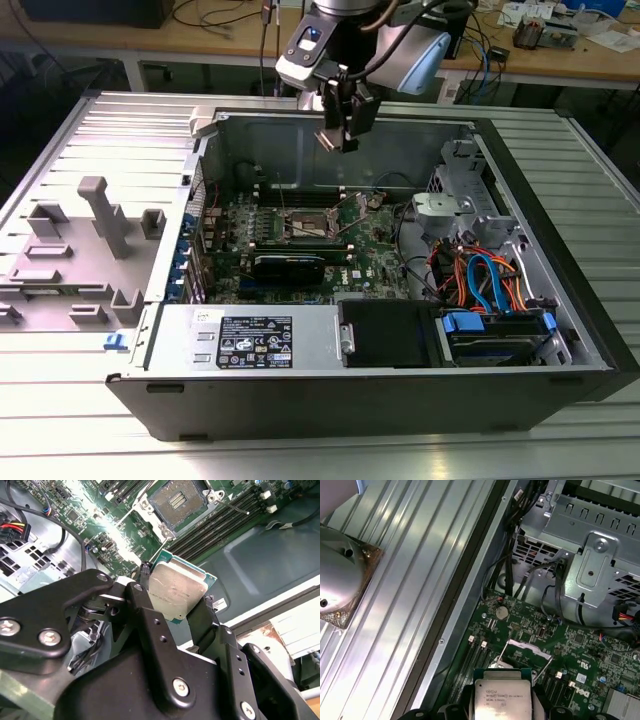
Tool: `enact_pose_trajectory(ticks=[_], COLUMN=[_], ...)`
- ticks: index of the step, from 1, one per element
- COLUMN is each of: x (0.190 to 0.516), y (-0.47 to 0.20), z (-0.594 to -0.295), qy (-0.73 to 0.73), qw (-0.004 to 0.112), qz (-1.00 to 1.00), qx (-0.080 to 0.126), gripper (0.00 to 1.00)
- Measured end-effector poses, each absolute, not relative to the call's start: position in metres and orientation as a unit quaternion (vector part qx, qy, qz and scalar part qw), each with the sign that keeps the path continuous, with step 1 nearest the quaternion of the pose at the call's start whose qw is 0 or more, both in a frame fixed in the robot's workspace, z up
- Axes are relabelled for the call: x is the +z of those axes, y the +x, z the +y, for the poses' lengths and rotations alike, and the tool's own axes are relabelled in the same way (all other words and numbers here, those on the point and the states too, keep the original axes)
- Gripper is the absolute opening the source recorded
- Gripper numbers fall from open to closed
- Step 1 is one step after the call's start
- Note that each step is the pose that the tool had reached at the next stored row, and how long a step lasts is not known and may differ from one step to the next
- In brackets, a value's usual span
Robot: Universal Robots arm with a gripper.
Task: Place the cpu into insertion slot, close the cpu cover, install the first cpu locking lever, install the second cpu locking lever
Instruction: 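Place the cpu into insertion slot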
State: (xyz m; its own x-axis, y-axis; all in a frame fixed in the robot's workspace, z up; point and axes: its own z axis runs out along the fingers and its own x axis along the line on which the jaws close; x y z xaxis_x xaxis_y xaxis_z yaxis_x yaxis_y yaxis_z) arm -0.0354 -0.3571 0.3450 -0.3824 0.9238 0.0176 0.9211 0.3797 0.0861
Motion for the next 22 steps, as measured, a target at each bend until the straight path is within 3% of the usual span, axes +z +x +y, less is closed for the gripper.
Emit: enact_pose_trajectory(ticks=[22], x=[0.3348], y=[-0.0354], z=[-0.3595], qy=[0.594], qw=[0.018], qz=[0.803], qx=[0.04], gripper=[0.55])
